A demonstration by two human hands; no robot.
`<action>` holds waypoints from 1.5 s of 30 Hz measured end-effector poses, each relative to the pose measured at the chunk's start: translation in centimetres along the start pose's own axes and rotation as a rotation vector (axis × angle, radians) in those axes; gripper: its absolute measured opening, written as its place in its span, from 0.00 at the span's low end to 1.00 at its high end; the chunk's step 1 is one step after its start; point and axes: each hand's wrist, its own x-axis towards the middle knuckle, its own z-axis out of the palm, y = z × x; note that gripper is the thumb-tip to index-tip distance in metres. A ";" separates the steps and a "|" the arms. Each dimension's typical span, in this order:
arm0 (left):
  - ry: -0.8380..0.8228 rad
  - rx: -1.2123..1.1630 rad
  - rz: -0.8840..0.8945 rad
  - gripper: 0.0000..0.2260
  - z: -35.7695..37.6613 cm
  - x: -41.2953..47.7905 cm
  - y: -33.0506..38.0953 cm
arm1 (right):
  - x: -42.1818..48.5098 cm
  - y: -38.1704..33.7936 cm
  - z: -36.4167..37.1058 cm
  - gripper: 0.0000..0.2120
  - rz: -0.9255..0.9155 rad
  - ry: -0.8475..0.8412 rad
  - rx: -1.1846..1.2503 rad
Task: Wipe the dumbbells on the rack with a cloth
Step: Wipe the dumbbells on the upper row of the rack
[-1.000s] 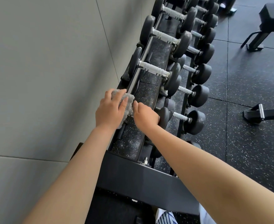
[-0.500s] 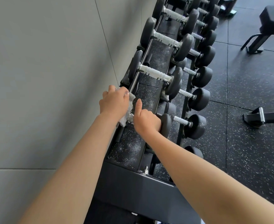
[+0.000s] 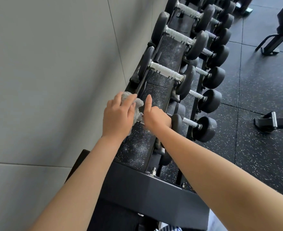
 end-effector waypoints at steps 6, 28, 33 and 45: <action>-0.098 0.106 -0.035 0.15 -0.1 2.1 0.8 | -0.6 -0.2 -0.1 0.33 0.015 0.023 -0.030; 0.089 0.183 0.181 0.15 0.7 -0.8 -1.3 | -0.3 -0.4 0.2 0.35 0.024 0.063 0.020; -0.061 0.171 0.047 0.14 0.1 2.1 0.4 | -0.5 -0.3 0.1 0.34 0.003 0.057 -0.053; -0.087 0.033 0.079 0.14 0.5 3.5 0.0 | 0.0 -0.2 0.5 0.34 0.010 0.070 -0.088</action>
